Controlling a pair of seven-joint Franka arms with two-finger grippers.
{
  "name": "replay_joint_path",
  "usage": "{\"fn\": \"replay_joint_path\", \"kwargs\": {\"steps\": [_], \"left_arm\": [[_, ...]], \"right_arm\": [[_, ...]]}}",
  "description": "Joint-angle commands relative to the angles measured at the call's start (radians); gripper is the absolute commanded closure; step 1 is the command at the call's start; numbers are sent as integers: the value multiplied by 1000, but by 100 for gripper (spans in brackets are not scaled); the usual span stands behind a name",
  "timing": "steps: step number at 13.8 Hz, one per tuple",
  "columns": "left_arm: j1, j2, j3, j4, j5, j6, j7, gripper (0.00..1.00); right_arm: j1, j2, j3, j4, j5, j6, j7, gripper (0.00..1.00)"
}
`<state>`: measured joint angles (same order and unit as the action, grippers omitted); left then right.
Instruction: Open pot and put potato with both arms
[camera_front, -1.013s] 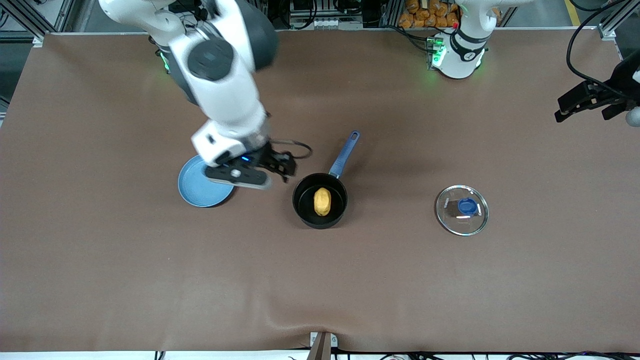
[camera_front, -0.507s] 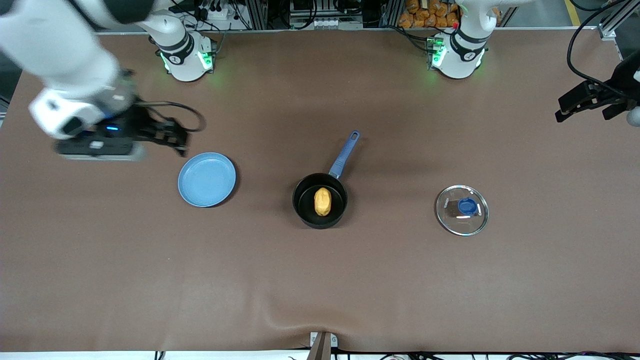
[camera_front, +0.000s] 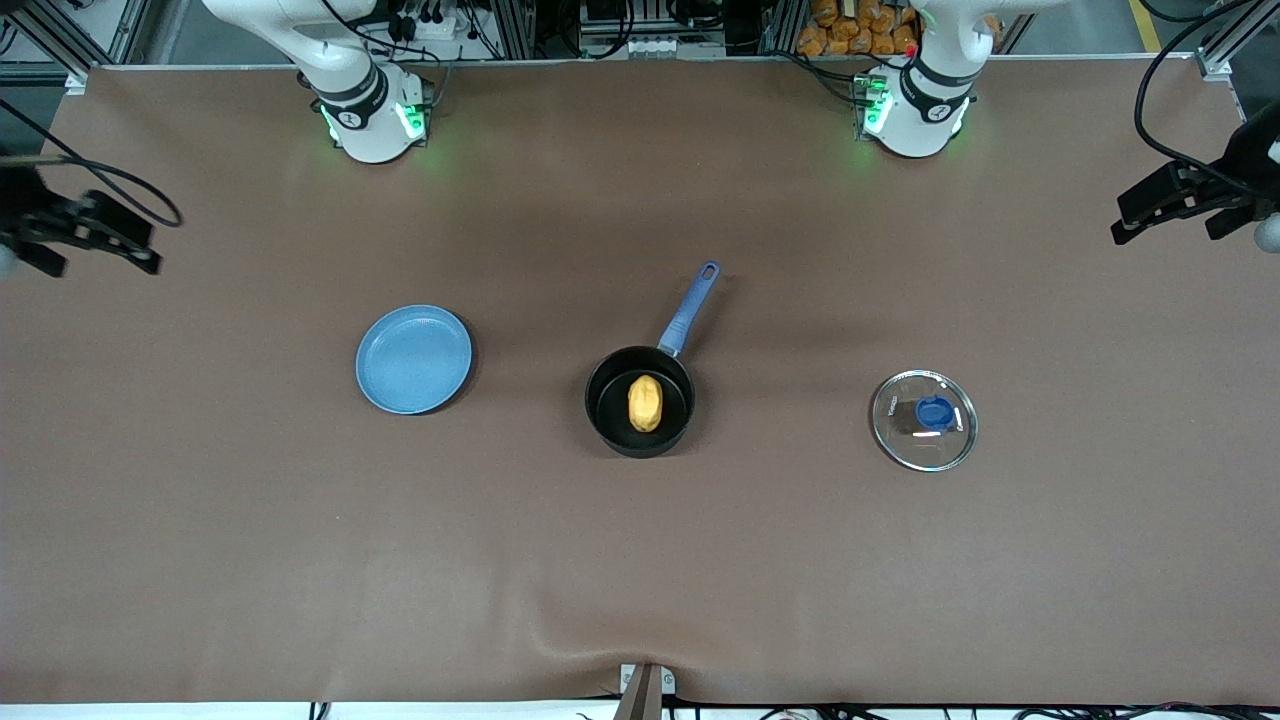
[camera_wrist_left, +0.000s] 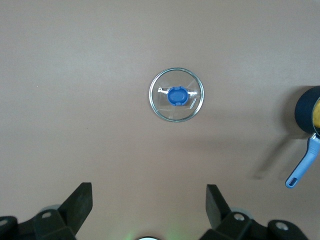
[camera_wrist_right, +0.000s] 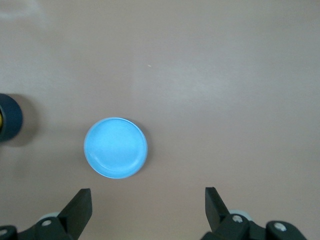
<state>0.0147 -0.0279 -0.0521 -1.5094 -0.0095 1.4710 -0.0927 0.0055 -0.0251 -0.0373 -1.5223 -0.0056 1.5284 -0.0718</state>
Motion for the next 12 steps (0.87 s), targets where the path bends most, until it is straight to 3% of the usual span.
{"fn": "replay_joint_path", "kwargs": {"steps": [1,8,12], "left_arm": [[2,-10,-2,6,-3,-12,-1,0],[2,-9,-2,5,-3,-14,-2,0],[2,-9,-2,5,-3,-12,-4,0]], "right_arm": [[-79,-84,28,-110,-7,19,-62,0],[-76,-91,34,-162,-8,16,-51,0],[-73,-70,40,-116,-10,-28,-49,0]]}}
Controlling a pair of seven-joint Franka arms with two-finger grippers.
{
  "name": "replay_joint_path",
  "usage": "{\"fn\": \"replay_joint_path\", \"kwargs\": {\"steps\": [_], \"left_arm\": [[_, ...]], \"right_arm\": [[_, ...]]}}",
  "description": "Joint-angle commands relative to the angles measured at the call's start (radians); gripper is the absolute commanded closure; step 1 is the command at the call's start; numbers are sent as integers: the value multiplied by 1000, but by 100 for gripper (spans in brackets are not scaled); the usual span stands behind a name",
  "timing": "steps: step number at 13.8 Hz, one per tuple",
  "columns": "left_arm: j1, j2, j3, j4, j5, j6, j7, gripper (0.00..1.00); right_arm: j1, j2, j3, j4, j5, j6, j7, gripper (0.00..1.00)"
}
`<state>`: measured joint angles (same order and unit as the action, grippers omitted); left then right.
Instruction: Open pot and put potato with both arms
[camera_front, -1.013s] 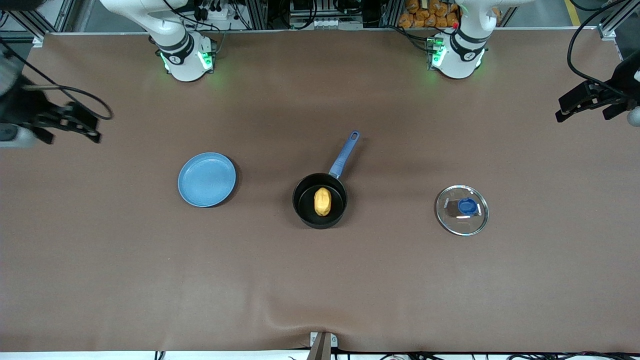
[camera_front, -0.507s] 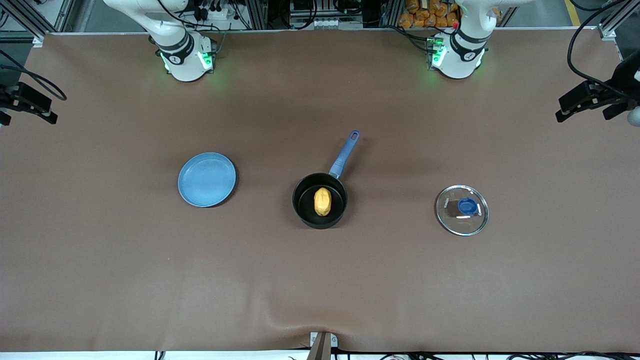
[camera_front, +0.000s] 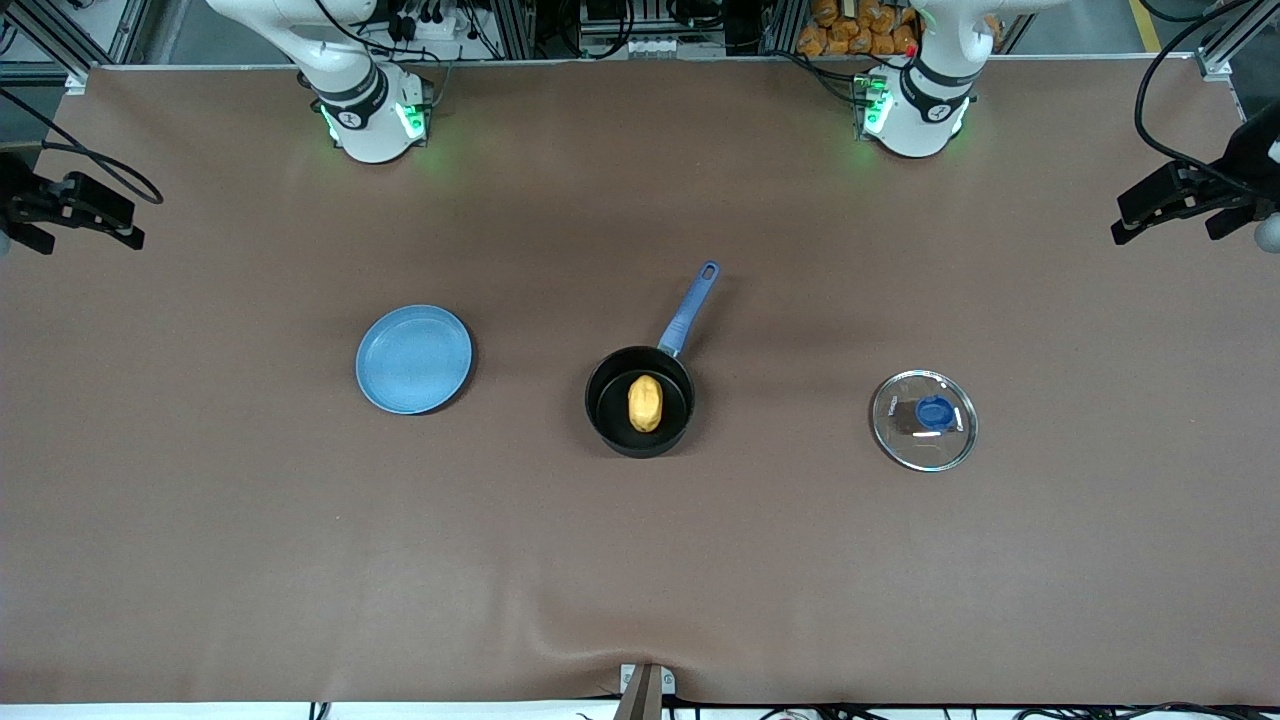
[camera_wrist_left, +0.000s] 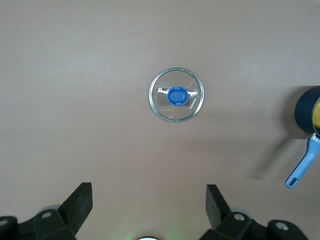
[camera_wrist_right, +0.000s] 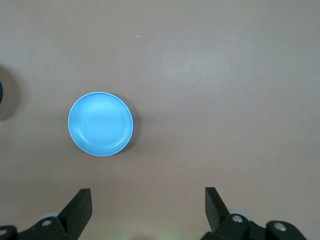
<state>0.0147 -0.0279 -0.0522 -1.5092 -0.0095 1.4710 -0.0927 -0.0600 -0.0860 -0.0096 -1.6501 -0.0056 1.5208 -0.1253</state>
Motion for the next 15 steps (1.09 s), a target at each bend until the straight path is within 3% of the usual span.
{"fn": "replay_joint_path", "kwargs": {"steps": [1,7,15], "left_arm": [[2,-9,-2,4,-3,-12,-4,0],[1,-9,-3,4,-3,-12,-4,0],[2,-9,-5,6,-3,-12,-2,0]], "right_arm": [[-3,-9,13,13,-10,-19,7,0],[-9,5,11,72,-10,-7,9,0],[-12,25,10,69,4,-13,12,0]]}}
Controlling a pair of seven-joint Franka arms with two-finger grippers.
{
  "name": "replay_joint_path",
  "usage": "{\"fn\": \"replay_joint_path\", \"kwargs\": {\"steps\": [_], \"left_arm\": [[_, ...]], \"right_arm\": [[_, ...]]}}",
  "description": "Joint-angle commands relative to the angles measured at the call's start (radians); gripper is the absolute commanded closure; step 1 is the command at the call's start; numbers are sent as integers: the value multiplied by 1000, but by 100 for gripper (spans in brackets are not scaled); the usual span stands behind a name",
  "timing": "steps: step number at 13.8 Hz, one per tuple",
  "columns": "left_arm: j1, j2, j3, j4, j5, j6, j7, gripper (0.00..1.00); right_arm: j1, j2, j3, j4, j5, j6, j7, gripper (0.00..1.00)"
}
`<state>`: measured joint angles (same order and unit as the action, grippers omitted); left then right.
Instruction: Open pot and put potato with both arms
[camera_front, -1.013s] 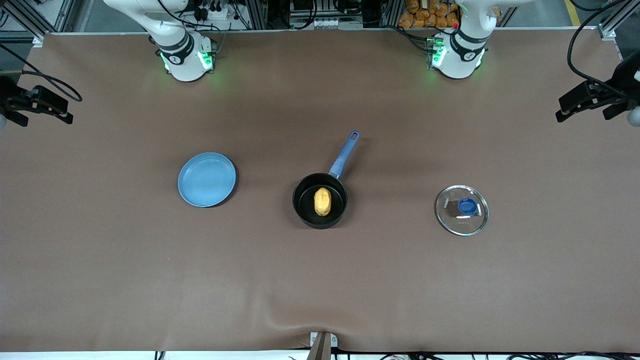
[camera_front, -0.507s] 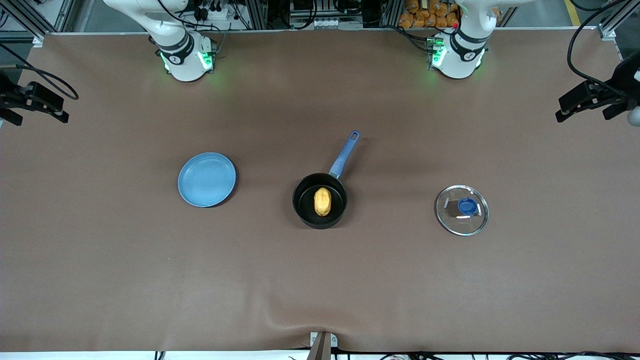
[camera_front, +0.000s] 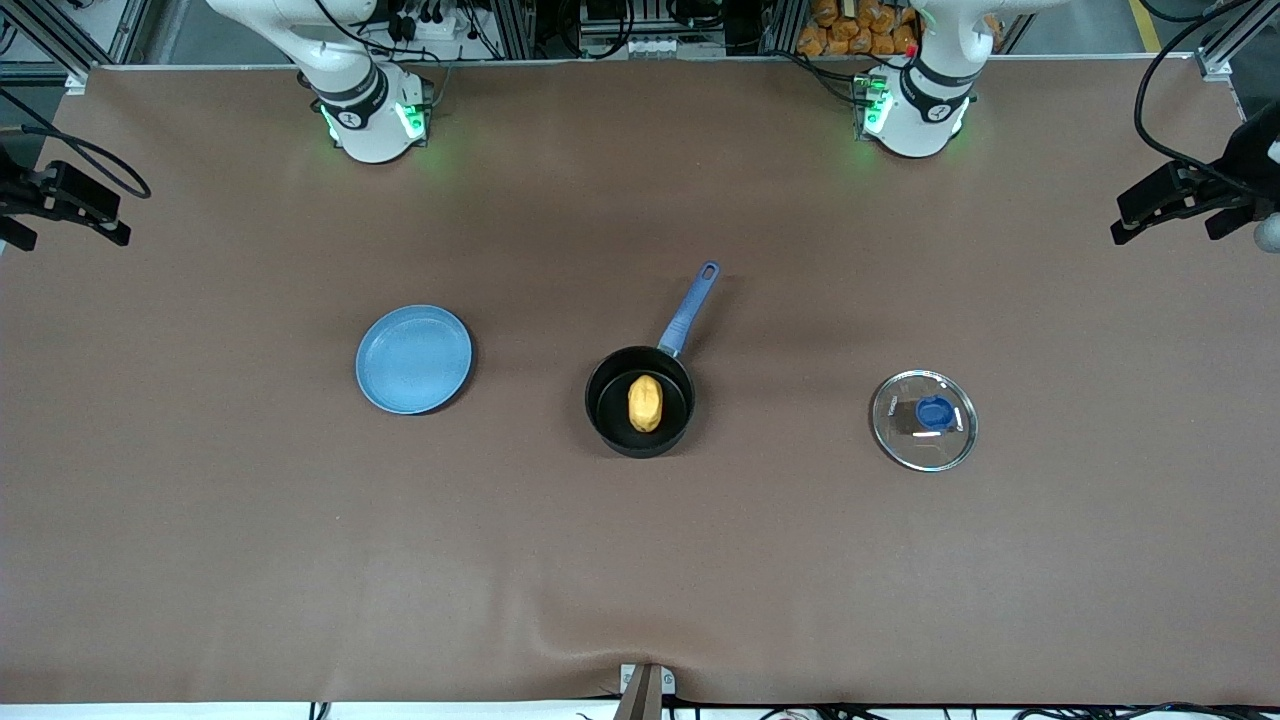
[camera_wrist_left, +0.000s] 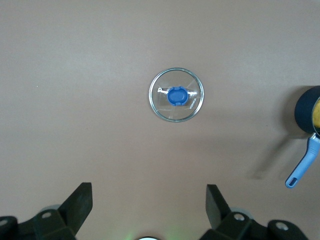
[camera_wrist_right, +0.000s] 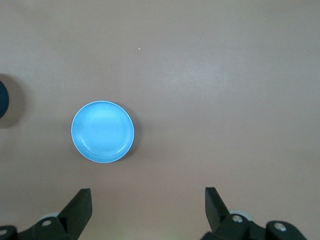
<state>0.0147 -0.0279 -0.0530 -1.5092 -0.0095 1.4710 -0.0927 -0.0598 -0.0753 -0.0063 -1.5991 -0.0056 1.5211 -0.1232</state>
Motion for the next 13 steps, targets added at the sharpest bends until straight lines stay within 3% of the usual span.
{"fn": "replay_joint_path", "kwargs": {"steps": [1,13], "left_arm": [[2,-9,-5,6,-3,-12,-2,0],[2,-10,-7,14,5,-23,7,0]], "right_arm": [[-15,14,5,19,4,-13,10,0],[-8,9,5,18,-1,-13,8,0]]}}
